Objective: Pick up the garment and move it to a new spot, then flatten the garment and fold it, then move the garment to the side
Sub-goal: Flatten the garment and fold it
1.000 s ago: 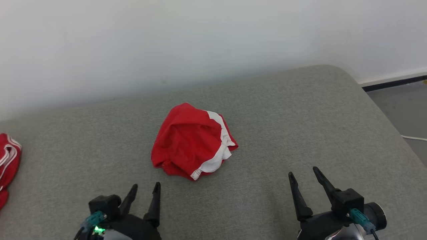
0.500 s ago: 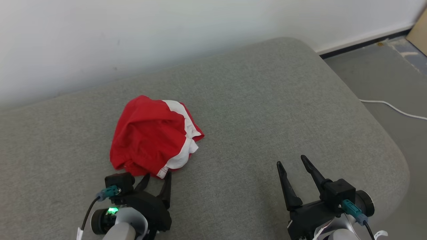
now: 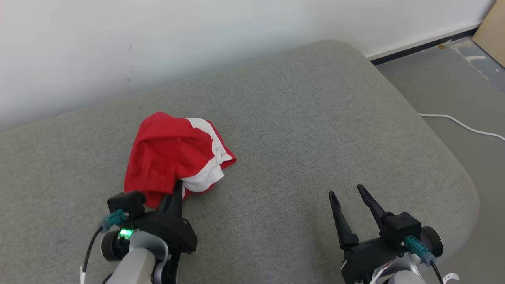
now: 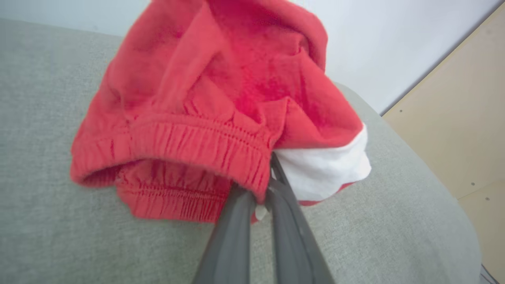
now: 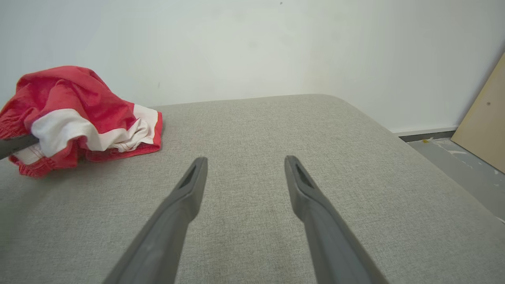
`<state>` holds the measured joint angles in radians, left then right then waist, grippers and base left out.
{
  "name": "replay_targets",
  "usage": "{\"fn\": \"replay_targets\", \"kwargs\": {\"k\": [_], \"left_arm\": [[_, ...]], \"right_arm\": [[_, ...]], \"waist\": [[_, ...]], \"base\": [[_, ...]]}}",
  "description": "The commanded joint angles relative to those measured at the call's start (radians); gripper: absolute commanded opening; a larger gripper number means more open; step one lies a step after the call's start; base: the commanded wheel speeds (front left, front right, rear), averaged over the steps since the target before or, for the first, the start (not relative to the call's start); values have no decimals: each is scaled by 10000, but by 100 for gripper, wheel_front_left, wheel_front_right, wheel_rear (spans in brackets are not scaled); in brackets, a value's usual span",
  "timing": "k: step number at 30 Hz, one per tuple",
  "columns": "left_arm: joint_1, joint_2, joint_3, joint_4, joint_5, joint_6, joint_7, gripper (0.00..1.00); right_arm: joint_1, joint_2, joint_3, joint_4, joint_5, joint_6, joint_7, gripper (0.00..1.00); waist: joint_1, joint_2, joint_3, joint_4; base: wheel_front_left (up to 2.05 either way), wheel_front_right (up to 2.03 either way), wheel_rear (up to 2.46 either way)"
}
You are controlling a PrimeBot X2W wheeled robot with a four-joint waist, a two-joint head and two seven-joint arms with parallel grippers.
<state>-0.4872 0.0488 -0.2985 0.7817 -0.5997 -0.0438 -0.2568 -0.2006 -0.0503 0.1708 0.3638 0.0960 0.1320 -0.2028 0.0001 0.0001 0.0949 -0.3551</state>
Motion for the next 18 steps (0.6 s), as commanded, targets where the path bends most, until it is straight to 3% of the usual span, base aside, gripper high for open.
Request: {"fn": "replay_targets", "kwargs": {"k": [1,10,18], "left_arm": [[-89,30,102,-252,87,18,-69,0],[-2004,65,-144,-1506,792,-248,1,0],[-4207,52,-849,-972,971,-636,226,0]], "right_arm": [[-38,1,15,-1,-48,-25,-20,100],[33,-1,104,22,19,-25,27,100],[-105,-1,436,105,175,-25,-4,100]], "waist": [[-1,-1,-102,63],[-1,-1,-334,5],[-1,-1,-328,-581]], "base": [[0,0,0],[0,0,0],[0,0,0]]}}
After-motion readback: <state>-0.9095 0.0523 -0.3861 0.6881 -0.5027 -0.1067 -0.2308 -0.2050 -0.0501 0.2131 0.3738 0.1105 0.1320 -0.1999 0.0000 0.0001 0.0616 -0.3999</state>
